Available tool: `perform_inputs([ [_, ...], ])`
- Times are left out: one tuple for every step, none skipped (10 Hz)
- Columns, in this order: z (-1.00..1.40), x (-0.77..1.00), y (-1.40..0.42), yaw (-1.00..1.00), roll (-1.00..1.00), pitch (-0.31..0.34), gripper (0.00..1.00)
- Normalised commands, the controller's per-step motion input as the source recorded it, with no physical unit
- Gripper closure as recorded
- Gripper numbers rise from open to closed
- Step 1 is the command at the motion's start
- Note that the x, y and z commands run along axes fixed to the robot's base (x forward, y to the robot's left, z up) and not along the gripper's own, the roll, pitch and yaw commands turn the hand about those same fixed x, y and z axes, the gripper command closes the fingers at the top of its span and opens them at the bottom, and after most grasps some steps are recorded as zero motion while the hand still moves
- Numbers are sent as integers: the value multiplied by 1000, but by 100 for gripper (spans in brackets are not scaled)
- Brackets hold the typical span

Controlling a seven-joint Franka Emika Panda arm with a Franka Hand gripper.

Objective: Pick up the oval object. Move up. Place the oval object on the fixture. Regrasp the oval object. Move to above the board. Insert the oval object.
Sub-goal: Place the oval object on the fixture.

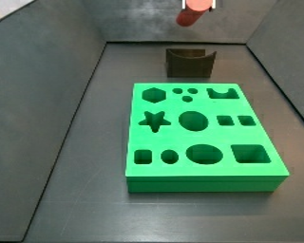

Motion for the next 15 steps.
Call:
perform_inputs([
  [-4,55,32,-114,-1000,152,100],
  [-8,51,34,-134,-829,126,100],
  [-6,50,34,-148,-630,95,100],
  [-5,50,31,-154,-372,57,100],
  [4,45,18,-147,-245,26,100],
  [-1000,72,16,-49,-176,-44,100],
  [-1000,72,20,-38,-139,-73,100],
  [-1000,87,18,-21,-108,-89,100],
  [-1000,88,16,-6,-78,-94,100],
  [-1000,87,13,3,-65,-90,100],
  [-1000,100,9,17,-53,-78,100],
  [-846,97,6,26,-51,-63,100],
  [-600,82,2,30,-47,-43,100],
  [-437,65,2,29,-40,-31,100],
  [-327,46,60,26,-13,-38,100],
])
